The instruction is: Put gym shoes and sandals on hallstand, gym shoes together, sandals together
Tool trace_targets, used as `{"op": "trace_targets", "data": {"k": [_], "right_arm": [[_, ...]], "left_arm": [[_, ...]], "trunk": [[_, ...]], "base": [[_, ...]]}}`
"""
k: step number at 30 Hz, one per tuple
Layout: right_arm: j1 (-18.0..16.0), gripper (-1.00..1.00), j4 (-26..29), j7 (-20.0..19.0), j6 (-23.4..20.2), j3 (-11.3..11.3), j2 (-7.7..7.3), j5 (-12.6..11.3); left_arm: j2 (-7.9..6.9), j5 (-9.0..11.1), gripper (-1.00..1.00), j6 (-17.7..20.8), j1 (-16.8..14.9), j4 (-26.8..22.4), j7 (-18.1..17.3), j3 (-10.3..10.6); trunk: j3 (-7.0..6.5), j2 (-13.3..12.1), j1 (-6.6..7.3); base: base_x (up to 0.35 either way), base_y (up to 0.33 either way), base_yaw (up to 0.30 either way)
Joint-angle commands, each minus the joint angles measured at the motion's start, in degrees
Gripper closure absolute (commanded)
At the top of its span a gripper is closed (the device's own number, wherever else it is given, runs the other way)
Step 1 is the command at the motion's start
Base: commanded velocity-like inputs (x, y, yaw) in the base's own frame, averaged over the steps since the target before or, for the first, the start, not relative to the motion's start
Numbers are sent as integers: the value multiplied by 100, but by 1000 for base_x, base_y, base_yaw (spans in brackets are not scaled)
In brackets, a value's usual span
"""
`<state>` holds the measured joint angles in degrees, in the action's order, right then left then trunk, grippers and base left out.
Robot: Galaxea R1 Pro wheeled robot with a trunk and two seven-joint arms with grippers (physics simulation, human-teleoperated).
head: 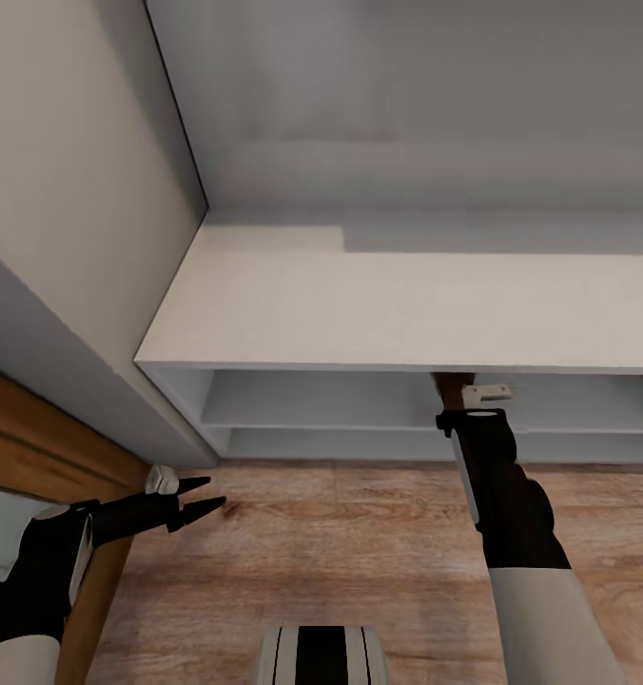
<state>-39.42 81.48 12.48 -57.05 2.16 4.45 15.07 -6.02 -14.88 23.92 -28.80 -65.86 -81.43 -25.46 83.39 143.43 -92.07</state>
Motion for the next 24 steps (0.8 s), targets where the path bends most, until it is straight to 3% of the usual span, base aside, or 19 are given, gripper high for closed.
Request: {"op": "trace_targets", "data": {"k": [1,24], "right_arm": [[-4,100,2,41,-17,3,4,-30],[-4,100,0,43,-17,3,4,-30]], "left_arm": [[2,-40,-100,60,-4,-5,-41,-11],[4,-37,-100,60,-3,-5,-46,-11]], "trunk": [[4,2,-1],[4,2,-1]], "base": [[209,0,0],[81,-12,0]]}}
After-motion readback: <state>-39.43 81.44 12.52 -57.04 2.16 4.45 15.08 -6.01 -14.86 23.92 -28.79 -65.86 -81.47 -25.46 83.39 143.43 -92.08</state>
